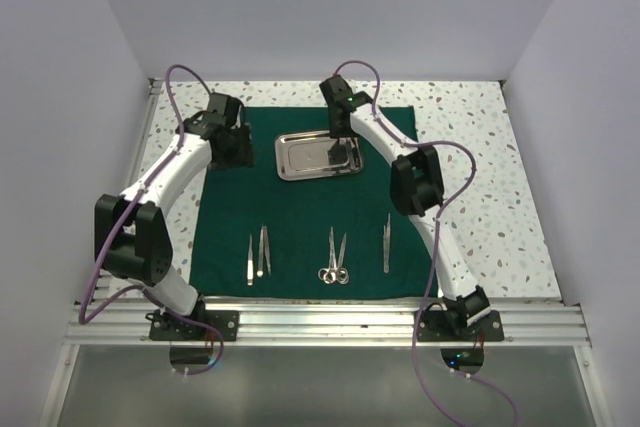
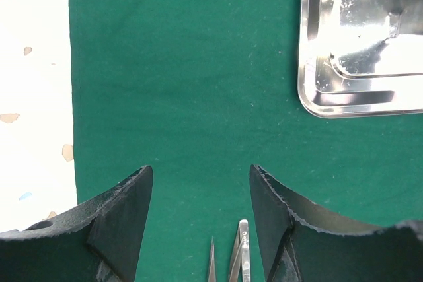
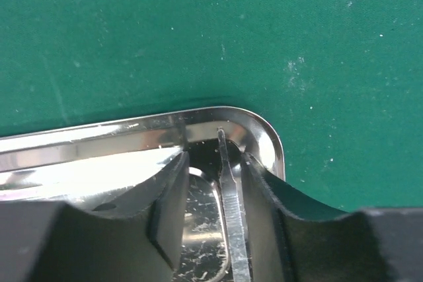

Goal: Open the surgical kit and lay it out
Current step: Pick up the medical item from the container.

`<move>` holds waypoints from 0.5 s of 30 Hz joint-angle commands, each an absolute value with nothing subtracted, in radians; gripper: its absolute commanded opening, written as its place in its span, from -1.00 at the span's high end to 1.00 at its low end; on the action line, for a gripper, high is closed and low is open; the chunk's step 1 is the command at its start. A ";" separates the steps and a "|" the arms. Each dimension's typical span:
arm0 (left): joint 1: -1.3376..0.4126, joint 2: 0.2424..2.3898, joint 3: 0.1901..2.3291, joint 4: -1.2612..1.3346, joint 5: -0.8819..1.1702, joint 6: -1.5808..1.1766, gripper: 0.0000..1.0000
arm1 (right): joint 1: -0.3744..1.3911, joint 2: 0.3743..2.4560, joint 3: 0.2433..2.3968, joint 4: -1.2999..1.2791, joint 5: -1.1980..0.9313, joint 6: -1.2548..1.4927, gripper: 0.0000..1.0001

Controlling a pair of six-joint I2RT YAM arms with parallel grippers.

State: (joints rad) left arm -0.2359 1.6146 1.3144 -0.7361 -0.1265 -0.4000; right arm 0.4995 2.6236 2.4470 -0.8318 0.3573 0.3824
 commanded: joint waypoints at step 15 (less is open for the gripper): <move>-0.225 1.683 1.427 -0.793 -0.137 -0.371 -0.27 | 0.476 2.626 2.384 -0.807 0.310 0.454 0.43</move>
